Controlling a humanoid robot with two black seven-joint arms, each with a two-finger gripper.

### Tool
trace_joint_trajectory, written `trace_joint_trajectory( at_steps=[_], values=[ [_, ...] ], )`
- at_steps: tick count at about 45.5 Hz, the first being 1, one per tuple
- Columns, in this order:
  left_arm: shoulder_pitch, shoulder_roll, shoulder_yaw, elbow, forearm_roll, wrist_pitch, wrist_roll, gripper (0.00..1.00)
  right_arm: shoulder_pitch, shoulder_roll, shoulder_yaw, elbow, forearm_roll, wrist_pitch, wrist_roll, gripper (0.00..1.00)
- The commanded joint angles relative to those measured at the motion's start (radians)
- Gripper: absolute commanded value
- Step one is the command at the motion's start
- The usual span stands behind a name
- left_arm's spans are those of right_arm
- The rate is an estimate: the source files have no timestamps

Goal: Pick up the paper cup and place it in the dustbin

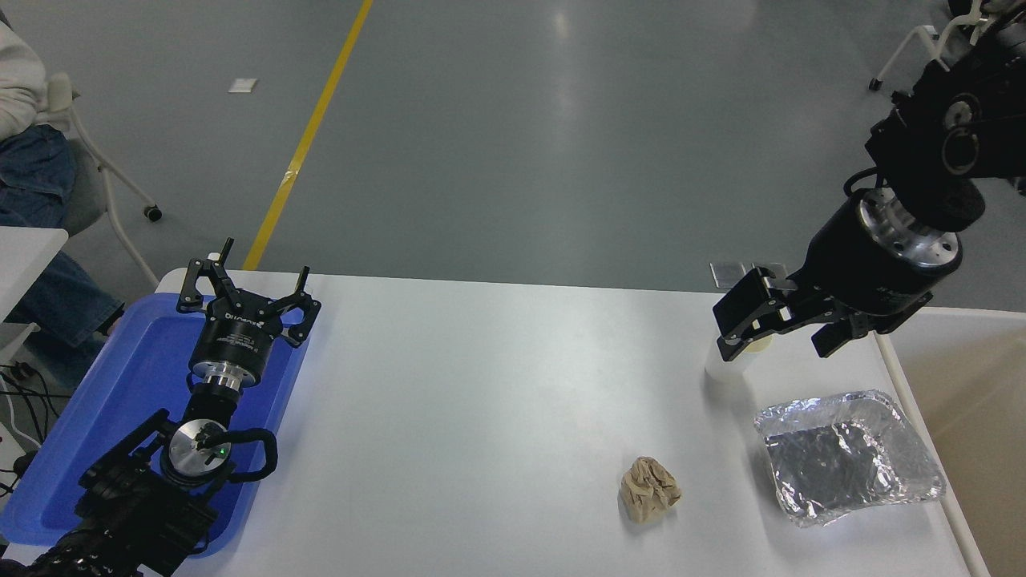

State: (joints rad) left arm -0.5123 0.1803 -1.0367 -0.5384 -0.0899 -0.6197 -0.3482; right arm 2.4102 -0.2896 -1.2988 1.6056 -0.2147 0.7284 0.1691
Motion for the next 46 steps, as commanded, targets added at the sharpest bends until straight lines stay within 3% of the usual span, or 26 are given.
trace_joint_trajectory(
  at_steps=[1,21,46],
  values=[
    [0.0,-0.001,0.0,0.0,-0.001,0.0,0.0,1.0,-0.046,0.001,-0.007,-0.053,-0.012,-0.035,0.0,1.0],
    [-0.002,-0.002,0.001,0.0,-0.001,0.0,0.0,1.0,-0.282,0.012,0.018,-0.26,-0.175,-0.102,0.006,1.0],
    [-0.002,-0.004,0.001,0.0,-0.001,0.0,0.0,1.0,-0.692,0.009,0.127,-0.708,-0.229,-0.168,0.001,1.0]
  ],
)
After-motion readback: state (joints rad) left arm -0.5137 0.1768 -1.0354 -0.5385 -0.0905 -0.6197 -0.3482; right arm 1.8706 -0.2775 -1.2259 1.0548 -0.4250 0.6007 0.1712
